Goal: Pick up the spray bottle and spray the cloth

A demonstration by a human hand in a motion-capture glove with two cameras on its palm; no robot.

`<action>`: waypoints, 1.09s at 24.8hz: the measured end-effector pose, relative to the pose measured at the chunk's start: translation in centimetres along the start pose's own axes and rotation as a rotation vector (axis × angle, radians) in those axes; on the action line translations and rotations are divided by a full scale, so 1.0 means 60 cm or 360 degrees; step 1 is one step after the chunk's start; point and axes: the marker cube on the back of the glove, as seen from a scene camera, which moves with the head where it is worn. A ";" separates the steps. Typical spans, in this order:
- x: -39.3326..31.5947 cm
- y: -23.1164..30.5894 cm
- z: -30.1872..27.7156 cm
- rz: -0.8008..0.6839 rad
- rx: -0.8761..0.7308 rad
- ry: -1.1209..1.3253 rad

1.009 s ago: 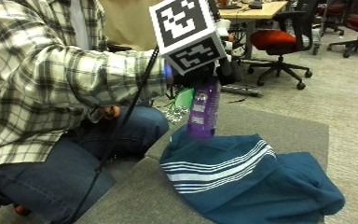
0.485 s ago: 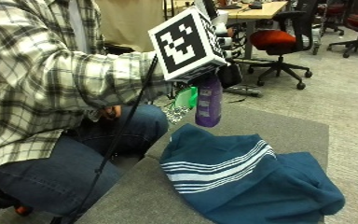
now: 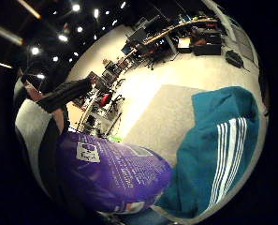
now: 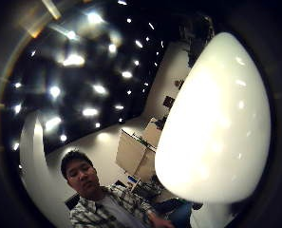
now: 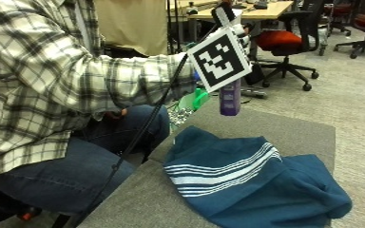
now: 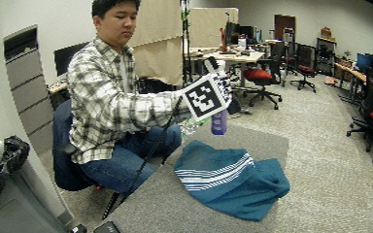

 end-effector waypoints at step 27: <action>0.245 -0.080 0.104 0.0088 -0.0045 0.0063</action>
